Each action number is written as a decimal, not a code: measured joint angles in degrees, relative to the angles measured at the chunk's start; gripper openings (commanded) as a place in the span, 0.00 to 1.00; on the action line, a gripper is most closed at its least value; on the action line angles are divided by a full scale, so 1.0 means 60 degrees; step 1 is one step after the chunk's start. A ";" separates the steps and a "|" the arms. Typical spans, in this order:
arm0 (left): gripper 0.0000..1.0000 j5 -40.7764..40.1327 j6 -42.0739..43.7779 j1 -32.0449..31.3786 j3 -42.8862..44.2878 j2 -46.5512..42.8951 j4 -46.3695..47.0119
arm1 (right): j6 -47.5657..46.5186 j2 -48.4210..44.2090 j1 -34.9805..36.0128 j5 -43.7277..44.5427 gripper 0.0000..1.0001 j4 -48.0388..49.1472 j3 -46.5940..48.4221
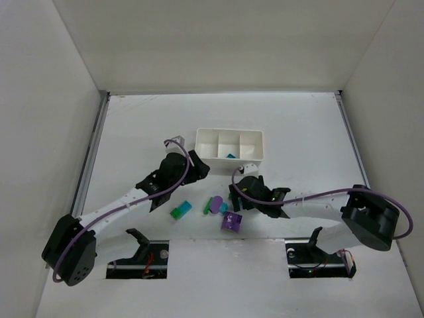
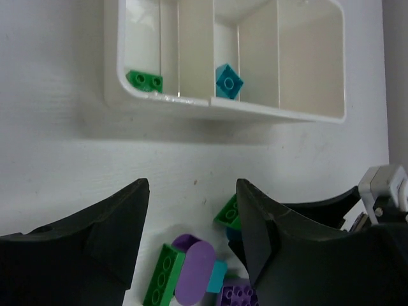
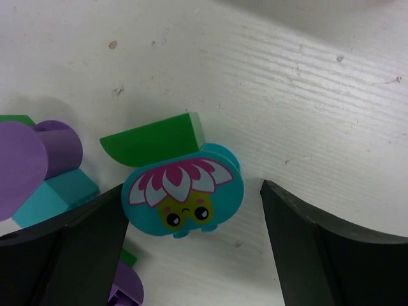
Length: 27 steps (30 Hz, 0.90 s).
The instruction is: Sort the legos into containers by color
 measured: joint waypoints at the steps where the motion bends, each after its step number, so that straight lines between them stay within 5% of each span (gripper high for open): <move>1: 0.55 0.0098 -0.0135 -0.0033 -0.0168 -0.0109 -0.0029 | -0.0018 0.0073 -0.0004 0.0022 0.84 0.0051 0.0033; 3: 0.55 0.0313 -0.0364 -0.0055 -0.0401 -0.0259 -0.0117 | -0.0036 0.0200 -0.0004 0.0109 0.81 0.0171 0.0087; 9: 0.57 0.0892 -0.0820 -0.0219 -0.0619 -0.0229 -0.0157 | -0.0109 0.0463 -0.0004 0.0346 0.54 0.0503 0.0178; 19: 0.62 0.1705 -0.1508 -0.0561 -0.0831 0.0015 0.0539 | -0.0521 -0.0900 0.0022 0.0393 0.52 0.0554 0.0182; 27: 0.66 0.2335 -0.2113 -0.0495 -0.0831 -0.0321 0.1147 | -0.1016 -0.1971 -0.0018 -0.0998 0.52 0.1468 0.0200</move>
